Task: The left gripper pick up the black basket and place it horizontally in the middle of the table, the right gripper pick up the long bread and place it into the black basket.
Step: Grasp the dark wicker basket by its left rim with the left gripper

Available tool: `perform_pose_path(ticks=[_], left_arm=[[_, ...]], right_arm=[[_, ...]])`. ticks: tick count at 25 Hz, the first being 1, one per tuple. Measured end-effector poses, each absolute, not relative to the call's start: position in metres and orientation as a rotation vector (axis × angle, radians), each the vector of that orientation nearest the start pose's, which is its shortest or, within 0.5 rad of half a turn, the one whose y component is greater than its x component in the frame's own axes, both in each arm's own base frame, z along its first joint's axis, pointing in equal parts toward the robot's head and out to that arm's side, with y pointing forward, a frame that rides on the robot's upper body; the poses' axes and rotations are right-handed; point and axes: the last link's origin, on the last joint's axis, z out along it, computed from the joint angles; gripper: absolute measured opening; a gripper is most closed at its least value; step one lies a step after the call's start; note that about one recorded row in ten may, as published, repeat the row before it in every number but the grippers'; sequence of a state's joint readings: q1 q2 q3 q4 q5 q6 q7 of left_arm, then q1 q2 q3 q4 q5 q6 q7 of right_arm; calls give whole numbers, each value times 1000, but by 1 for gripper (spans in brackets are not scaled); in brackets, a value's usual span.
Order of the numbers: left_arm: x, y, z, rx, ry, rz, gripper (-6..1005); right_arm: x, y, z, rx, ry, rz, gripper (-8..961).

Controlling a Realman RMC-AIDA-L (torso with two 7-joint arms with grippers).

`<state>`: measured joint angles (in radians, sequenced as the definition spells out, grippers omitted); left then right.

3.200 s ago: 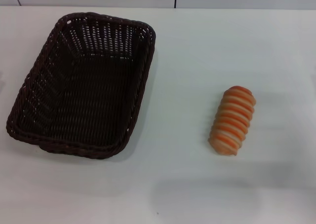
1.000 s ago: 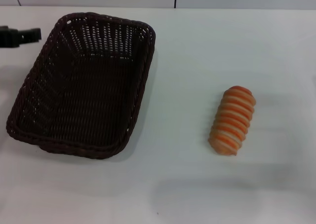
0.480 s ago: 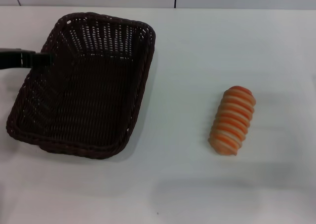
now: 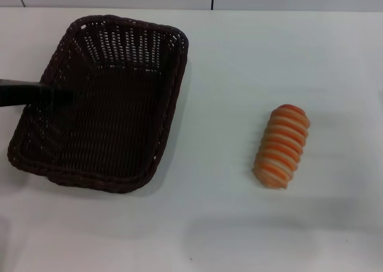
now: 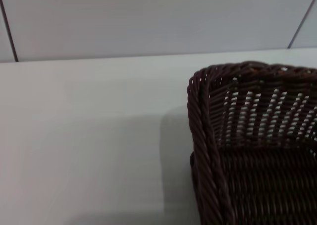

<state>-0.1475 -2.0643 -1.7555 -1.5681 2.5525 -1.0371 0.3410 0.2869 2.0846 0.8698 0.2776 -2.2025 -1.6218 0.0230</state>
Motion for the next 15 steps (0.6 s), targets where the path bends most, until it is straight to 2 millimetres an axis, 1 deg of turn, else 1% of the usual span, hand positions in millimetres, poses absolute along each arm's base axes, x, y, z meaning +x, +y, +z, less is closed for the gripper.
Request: perform_pose_path(ticks=[2,9,10,11,15], left_arm=[[-264,333,53,-1986,-1178,2,785],[-262,332,52,-1991,-1175,18,782],[-262,332,52,-1991,-1175,18,704],[-257,330,49,-2010,-1133,51,626],[-256,330,47,-2014,-1118,65,563]], right_arm=[[306,278,30,-1267,243,928,650],[308,274,31,-1263,239,927,651],[308,273,31,-1263,238,927,650],[308,273,31,-1263,238,927,650],[309,270,31,-1257,238,927,650]])
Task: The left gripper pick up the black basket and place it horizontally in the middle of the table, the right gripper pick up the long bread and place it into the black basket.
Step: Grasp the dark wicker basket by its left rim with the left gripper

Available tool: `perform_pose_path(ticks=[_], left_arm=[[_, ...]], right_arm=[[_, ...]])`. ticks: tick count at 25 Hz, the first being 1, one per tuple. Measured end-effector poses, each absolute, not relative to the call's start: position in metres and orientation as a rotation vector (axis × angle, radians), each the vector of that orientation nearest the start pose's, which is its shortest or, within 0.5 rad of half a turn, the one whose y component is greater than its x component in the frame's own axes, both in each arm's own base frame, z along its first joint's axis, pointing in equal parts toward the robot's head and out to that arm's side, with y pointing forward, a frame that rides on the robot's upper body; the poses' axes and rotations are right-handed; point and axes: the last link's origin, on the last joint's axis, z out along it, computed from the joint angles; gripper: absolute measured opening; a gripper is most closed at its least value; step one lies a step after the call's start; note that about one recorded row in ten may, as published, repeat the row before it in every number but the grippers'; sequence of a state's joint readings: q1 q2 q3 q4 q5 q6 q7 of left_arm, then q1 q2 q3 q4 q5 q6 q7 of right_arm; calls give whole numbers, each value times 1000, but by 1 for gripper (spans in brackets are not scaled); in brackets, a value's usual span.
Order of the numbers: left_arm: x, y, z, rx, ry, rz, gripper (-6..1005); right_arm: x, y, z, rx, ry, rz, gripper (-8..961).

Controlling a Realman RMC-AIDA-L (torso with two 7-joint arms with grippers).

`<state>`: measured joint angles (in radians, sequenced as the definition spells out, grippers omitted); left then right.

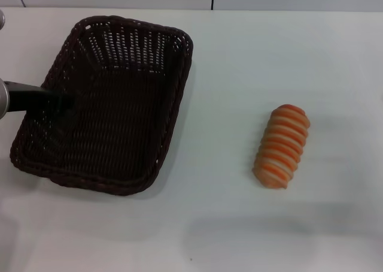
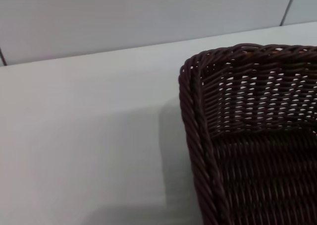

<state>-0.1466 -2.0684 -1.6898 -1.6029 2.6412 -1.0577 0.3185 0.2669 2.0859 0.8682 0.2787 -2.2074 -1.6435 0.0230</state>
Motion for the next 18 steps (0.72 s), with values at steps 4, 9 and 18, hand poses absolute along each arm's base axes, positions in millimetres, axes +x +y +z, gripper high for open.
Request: perform_pose_path(ticks=[4,9,18], left_arm=[[-255,330,46,-2018,-1109,71,500],[-255,330,47,-2018,-1102,73,422],[-257,331,48,-2011,-1063,94,215]], right_arm=[[309,268,31,-1253,236,929,651],[309,266,30,-1255,235,932,650],[308,263,30,-1253,228,940,651]])
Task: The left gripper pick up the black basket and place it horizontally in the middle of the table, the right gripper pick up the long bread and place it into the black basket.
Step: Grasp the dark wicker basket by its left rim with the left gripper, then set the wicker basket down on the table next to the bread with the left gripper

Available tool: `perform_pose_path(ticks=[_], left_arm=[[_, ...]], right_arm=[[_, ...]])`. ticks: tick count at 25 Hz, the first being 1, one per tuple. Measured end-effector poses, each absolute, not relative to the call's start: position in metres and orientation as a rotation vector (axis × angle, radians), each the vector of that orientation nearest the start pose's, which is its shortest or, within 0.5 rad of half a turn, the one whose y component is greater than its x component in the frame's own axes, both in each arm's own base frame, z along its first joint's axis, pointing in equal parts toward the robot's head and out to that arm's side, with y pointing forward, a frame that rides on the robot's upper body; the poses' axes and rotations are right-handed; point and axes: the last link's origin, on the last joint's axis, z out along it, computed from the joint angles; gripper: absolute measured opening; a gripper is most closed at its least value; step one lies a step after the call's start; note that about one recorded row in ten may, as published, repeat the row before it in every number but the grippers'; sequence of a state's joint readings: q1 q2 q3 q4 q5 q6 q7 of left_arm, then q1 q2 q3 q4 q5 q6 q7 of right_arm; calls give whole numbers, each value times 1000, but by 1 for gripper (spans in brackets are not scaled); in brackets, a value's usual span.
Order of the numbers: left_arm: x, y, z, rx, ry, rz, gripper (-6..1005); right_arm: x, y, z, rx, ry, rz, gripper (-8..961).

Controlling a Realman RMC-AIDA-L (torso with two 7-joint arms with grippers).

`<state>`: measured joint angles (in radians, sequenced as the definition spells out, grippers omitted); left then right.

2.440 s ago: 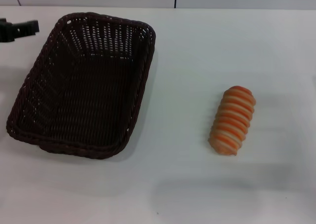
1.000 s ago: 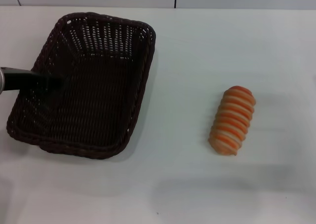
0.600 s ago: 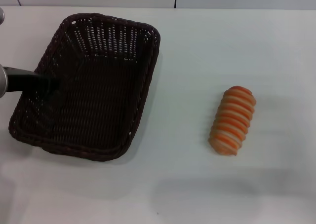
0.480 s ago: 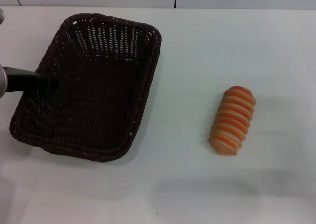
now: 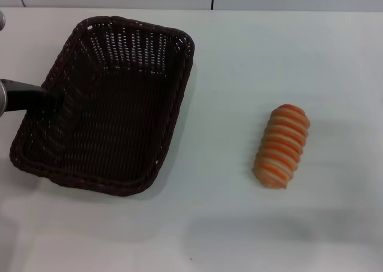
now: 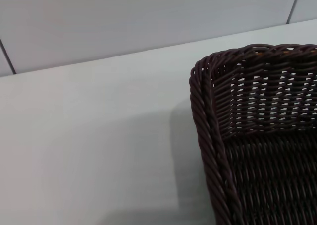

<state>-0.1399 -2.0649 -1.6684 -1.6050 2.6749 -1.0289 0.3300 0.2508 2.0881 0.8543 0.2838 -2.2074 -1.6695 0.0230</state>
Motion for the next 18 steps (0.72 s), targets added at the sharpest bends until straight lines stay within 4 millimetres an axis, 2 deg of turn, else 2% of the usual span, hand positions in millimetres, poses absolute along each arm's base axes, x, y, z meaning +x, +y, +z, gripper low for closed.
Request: perform_pose_path(ticks=[5,8,9,10,18], left_arm=[[-254,333,52,-2016,-1009,91,215],[-241,339,72,-2019,-861,71,214],[-241,339,72,-2019,-861,71,214],[-233,343,88,-2016,-768,49,214],[-212,347,113,-2124,-576,-72,214]], right_arm=[[308,262,30,-1250,229,941,650],[309,261,30,-1249,231,941,650],[309,260,30,-1248,231,941,651],[310,260,31,-1246,231,940,651],[312,255,32,-1233,233,937,651]])
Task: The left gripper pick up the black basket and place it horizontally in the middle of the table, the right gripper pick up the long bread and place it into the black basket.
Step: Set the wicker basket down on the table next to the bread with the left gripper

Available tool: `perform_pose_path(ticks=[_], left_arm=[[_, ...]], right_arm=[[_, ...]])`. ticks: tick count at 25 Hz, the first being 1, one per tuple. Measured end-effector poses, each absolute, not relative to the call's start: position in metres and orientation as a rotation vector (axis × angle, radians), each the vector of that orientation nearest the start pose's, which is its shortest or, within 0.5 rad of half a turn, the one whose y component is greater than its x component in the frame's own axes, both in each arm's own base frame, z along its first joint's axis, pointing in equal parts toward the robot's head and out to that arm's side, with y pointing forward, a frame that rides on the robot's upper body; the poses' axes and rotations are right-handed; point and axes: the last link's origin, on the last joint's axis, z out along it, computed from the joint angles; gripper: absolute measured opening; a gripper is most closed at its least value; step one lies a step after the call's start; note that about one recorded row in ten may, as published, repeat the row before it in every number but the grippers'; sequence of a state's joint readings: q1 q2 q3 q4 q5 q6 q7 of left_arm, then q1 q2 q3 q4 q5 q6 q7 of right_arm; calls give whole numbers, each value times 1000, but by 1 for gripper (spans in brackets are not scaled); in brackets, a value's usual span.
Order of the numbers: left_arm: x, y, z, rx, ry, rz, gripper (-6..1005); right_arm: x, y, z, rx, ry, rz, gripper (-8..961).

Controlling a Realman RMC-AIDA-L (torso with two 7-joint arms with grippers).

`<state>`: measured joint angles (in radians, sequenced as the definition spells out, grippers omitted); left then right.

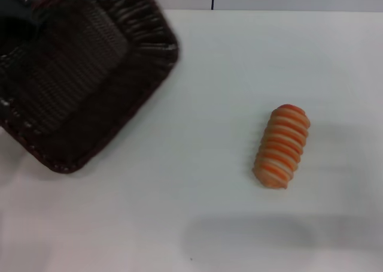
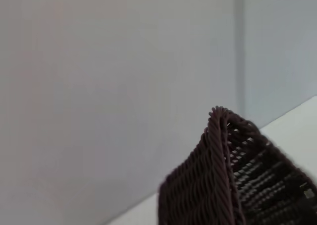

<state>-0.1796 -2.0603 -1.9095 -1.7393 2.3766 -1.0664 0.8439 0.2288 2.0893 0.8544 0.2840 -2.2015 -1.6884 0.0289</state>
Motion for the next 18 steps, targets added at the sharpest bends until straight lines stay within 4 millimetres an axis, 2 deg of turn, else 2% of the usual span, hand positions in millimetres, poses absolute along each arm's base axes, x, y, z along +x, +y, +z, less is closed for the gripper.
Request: perform_pose_path(ticks=[4,6,7,10,11,12,15,17,18], left_arm=[[-193,342,122,-2284,-408,-158,213],[-191,342,124,-2300,-385,-169,213],[-184,339,131,-2389,-303,-217,213],[-181,336,133,-2465,-247,-250,214],[-178,334,133,-2548,-189,-278,214],[-178,334,133,-2548,-189,-278,214],[-176,330,126,-2724,-106,-301,213],[-176,330,126,-2724,-106,-301,213],[-173,329,116,-2841,-72,-301,213]], right_arm=[[313,254,32,-1230,233,936,650],[313,253,33,-1229,233,936,650],[313,253,33,-1228,232,936,650],[314,251,33,-1224,230,936,650],[314,250,34,-1222,231,933,650],[314,250,34,-1222,231,933,650],[317,247,34,-1216,233,927,650],[317,245,34,-1214,234,926,650],[318,244,34,-1213,235,926,650]])
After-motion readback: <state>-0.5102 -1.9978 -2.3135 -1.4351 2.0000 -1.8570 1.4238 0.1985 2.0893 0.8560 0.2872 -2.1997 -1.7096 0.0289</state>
